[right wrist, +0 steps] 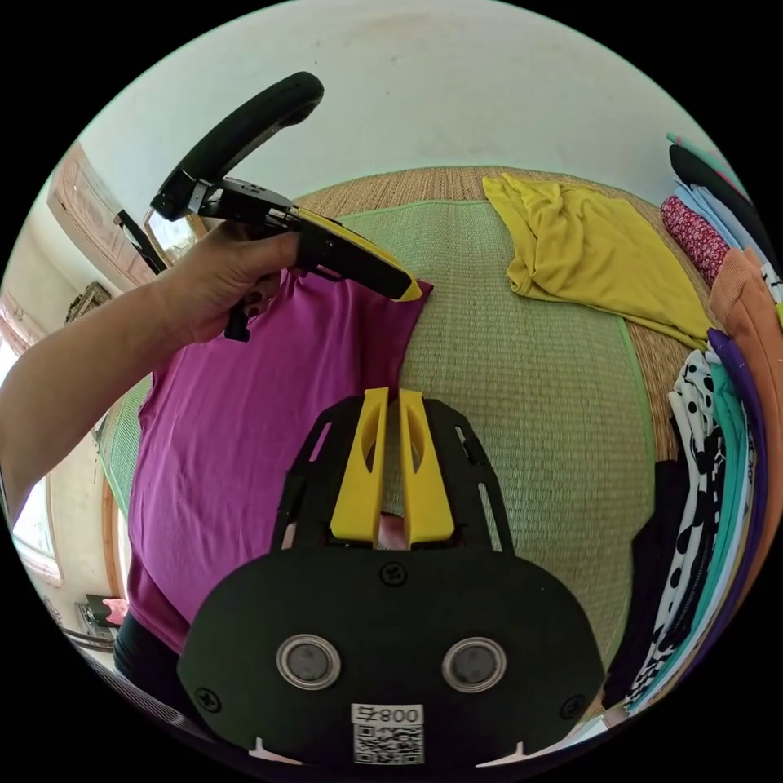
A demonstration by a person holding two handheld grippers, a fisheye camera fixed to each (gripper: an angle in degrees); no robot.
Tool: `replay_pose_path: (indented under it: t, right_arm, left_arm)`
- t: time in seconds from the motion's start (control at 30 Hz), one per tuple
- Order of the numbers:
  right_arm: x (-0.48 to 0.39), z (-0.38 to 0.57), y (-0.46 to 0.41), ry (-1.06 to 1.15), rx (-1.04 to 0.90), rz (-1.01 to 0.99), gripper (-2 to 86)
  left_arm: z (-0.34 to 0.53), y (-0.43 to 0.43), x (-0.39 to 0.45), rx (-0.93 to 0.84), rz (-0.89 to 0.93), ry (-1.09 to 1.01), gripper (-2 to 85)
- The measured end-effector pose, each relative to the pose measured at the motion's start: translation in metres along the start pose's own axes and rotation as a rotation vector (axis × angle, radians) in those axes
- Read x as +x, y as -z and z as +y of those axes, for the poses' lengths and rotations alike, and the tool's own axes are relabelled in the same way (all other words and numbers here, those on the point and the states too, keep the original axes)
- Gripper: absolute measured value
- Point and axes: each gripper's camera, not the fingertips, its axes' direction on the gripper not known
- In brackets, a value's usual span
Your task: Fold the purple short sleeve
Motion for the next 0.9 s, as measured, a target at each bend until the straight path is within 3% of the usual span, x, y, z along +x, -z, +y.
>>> replay_pose_path:
  t: [0.13,0.3,0.47,0.9]
  right_arm:
    - [0.006,-0.004,0.000,-0.005,-0.004,-0.015,0.5]
    - [0.012,-0.004,0.013,-0.007,0.067,0.040,0.0]
    - [0.030,-0.001,0.025,-0.048,0.155,-0.020,0.0]
    - [0.029,-0.020,0.020,0.166,0.117,-0.227,0.2]
  left_arm:
    - [-0.009,0.001,-0.013,0.010,0.003,-0.012,4.3]
    - [-0.007,0.032,-0.039,0.193,0.084,0.019,3.0]
    - [0.003,0.031,-0.079,0.251,0.189,0.100,2.8]
    - [0.071,0.029,-0.184,0.395,0.434,0.322,3.3]
